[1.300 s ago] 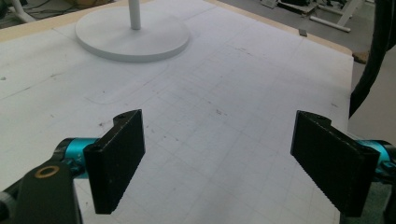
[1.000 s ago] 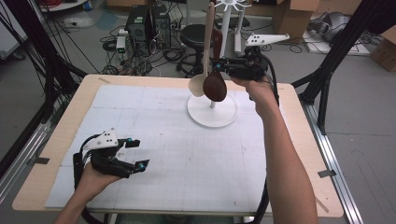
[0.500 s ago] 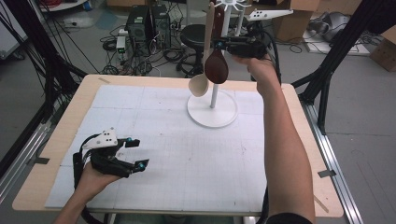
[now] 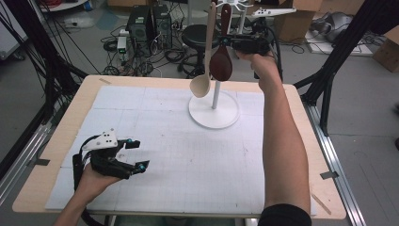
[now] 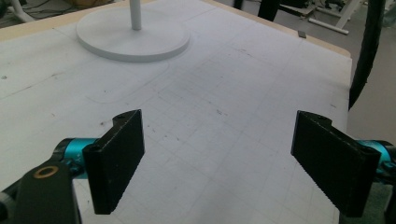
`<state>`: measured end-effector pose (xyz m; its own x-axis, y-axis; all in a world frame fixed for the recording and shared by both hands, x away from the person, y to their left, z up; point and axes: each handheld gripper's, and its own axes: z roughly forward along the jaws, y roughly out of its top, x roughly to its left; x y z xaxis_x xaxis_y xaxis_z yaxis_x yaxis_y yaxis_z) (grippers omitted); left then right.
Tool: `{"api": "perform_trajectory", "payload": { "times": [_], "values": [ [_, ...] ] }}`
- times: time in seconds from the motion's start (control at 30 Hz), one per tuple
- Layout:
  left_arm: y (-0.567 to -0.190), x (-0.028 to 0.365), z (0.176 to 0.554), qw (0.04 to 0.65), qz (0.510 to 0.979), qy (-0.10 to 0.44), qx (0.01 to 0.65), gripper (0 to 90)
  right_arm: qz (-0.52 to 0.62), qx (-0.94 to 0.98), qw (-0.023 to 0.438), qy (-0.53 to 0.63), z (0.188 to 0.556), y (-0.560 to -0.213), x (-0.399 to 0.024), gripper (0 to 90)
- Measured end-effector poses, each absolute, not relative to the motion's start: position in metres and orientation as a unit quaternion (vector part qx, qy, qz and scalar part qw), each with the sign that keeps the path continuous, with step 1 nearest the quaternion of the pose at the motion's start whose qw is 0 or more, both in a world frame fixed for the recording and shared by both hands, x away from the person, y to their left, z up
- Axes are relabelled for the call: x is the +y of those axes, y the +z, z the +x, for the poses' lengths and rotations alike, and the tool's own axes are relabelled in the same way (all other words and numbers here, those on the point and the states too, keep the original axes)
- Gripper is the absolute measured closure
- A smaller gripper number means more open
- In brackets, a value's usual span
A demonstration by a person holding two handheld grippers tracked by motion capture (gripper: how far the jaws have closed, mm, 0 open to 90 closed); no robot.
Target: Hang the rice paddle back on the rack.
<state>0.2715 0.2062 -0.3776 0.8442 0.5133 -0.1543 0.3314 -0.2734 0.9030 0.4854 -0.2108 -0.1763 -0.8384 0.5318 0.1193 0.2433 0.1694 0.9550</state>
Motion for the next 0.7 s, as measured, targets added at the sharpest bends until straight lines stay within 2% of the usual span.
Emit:
{"api": "perform_trajectory", "payload": {
  "times": [0.17, 0.3, 0.53, 0.7],
  "values": [
    [-0.378, 0.205, 0.271, 0.540, 0.795, 0.083, 0.265, 17.8, 0.259, 0.754, 0.131, 0.589, 0.485, -0.177, -0.210, 74.0],
    [-0.378, 0.207, 0.271, 0.540, 0.794, 0.084, 0.268, 17.8, 0.268, 0.755, 0.142, 0.582, 0.480, -0.178, -0.213, 64.9],
    [-0.379, 0.212, 0.271, 0.542, 0.789, 0.083, 0.276, 17.6, 0.290, 0.749, 0.154, 0.575, 0.466, -0.185, -0.220, 39.5],
    [-0.379, 0.215, 0.272, 0.540, 0.789, 0.087, 0.280, 17.2, 0.299, 0.749, 0.161, 0.569, 0.454, -0.191, -0.223, 30.3]
  ]
}}
